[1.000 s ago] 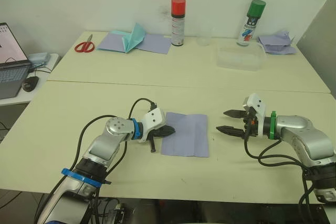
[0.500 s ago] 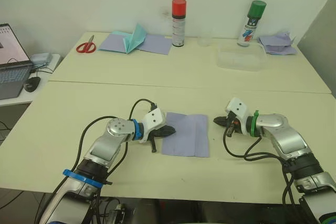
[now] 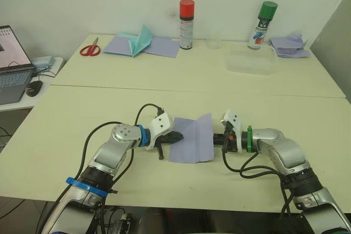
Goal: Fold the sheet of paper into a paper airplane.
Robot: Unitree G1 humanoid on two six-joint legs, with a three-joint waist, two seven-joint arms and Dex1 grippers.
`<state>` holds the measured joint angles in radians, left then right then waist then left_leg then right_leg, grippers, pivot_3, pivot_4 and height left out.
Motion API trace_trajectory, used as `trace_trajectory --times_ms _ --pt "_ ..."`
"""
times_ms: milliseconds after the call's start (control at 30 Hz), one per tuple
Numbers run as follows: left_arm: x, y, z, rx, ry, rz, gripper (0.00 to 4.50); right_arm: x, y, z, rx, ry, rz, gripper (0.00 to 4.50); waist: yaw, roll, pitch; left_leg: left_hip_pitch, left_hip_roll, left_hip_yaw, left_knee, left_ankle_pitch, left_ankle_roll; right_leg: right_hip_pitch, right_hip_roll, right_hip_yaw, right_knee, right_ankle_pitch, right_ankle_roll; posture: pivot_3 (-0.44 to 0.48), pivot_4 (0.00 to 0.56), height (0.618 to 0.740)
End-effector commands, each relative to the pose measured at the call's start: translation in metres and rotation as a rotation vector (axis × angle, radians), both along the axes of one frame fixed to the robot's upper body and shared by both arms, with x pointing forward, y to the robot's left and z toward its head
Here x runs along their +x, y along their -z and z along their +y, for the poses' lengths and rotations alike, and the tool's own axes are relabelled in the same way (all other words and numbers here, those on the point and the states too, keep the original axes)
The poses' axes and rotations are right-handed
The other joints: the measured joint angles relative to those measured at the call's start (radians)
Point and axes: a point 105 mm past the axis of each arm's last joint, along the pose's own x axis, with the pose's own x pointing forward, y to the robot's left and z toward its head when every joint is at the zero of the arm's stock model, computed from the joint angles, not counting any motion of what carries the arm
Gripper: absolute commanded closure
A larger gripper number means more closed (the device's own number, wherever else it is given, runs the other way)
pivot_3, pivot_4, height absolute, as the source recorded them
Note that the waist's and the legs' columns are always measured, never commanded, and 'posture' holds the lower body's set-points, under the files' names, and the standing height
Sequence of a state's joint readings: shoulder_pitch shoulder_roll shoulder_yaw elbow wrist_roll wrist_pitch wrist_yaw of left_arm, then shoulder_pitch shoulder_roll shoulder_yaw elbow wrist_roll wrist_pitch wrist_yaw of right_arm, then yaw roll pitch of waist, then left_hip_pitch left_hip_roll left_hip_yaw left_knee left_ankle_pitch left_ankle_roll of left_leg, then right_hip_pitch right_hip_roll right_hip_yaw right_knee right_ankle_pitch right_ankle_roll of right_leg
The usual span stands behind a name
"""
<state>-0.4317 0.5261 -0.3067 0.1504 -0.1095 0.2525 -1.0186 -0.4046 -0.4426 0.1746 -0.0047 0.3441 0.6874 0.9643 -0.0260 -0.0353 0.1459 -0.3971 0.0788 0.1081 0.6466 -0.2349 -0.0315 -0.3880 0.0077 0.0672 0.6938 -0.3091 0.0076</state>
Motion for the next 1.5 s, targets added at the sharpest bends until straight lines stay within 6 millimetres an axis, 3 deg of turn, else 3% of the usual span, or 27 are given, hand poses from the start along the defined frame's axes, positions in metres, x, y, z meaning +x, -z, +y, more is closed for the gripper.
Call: trace_trajectory --times_ms 33,167,567,767,900,1067,1200,1300,1367,1500 --pt "-0.006 0.024 0.007 0.067 -0.017 0.084 4.50 0.005 -0.028 0.003 0.111 0.032 -0.046 4.45 0.000 0.000 0.000 0.000 0.000 0.000 0.000 0.000 0.000 0.000 0.000 0.000 0.000 0.000 0.000 0.000 0.150 0.740" --pt "-0.005 0.024 0.009 0.069 -0.020 0.087 4.50 0.005 -0.037 0.015 0.164 0.038 -0.049 4.45 0.000 0.000 0.000 0.000 0.000 0.000 0.000 0.000 0.000 0.000 0.000 0.000 0.000 0.000 0.000 0.000 0.150 0.740" --pt "0.001 0.019 0.019 0.081 -0.035 0.087 4.50 0.009 -0.005 0.047 0.074 0.045 -0.066 4.45 -0.001 0.000 0.000 -0.001 0.000 -0.001 -0.001 0.000 0.000 0.000 0.001 0.000 -0.002 0.000 0.000 0.000 0.150 0.740" --pt "-0.001 0.016 0.030 0.088 -0.066 0.088 4.50 0.018 0.012 0.054 -0.037 0.065 -0.138 4.45 -0.006 0.000 0.000 -0.001 0.001 -0.001 -0.001 0.000 0.000 -0.001 0.001 0.000 -0.002 0.000 0.000 0.000 0.150 0.740" --pt "-0.007 0.004 0.050 0.088 -0.113 0.080 4.50 0.014 0.024 0.060 -0.106 0.008 -0.166 4.45 -0.022 -0.001 0.000 -0.001 0.002 0.000 -0.002 0.000 0.000 -0.001 0.004 0.001 -0.002 0.000 0.000 0.000 0.150 0.740" --pt "-0.002 -0.031 0.065 0.044 -0.171 0.012 4.50 0.013 0.028 0.062 -0.128 -0.021 -0.164 4.45 -0.027 -0.001 0.000 0.000 0.004 -0.002 -0.003 0.000 -0.001 -0.002 0.004 0.000 -0.002 0.000 -0.001 0.000 0.150 0.740" --pt "-0.002 -0.076 0.045 -0.108 -0.130 -0.053 4.50 0.013 0.030 0.062 -0.130 -0.031 -0.163 4.45 -0.027 -0.002 0.000 -0.002 0.004 -0.003 -0.002 0.000 -0.001 -0.002 0.004 -0.001 -0.002 0.000 -0.001 0.000 0.150 0.740" --pt "-0.006 -0.089 0.026 -0.178 -0.086 -0.055 4.50 0.013 0.030 0.061 -0.135 -0.040 -0.167 4.45 -0.025 -0.002 0.000 -0.003 0.002 -0.003 -0.002 0.000 -0.001 -0.001 0.004 0.000 -0.004 0.000 -0.001 0.000 0.150 0.740" --pt "-0.006 -0.087 0.018 -0.175 -0.075 -0.051 4.50 0.013 0.031 0.060 -0.137 -0.044 -0.169 4.45 -0.024 -0.002 0.000 -0.003 0.002 -0.002 -0.002 0.000 0.000 -0.001 0.004 0.001 -0.004 0.000 -0.001 0.000 0.150 0.740" --pt "-0.010 -0.052 0.009 -0.072 -0.062 -0.002 4.50 0.016 0.029 0.060 -0.130 -0.031 -0.174 4.45 -0.025 -0.002 0.000 -0.003 0.002 -0.003 -0.003 0.000 -0.001 -0.001 0.004 0.002 -0.005 0.000 -0.001 0.000 0.150 0.740"
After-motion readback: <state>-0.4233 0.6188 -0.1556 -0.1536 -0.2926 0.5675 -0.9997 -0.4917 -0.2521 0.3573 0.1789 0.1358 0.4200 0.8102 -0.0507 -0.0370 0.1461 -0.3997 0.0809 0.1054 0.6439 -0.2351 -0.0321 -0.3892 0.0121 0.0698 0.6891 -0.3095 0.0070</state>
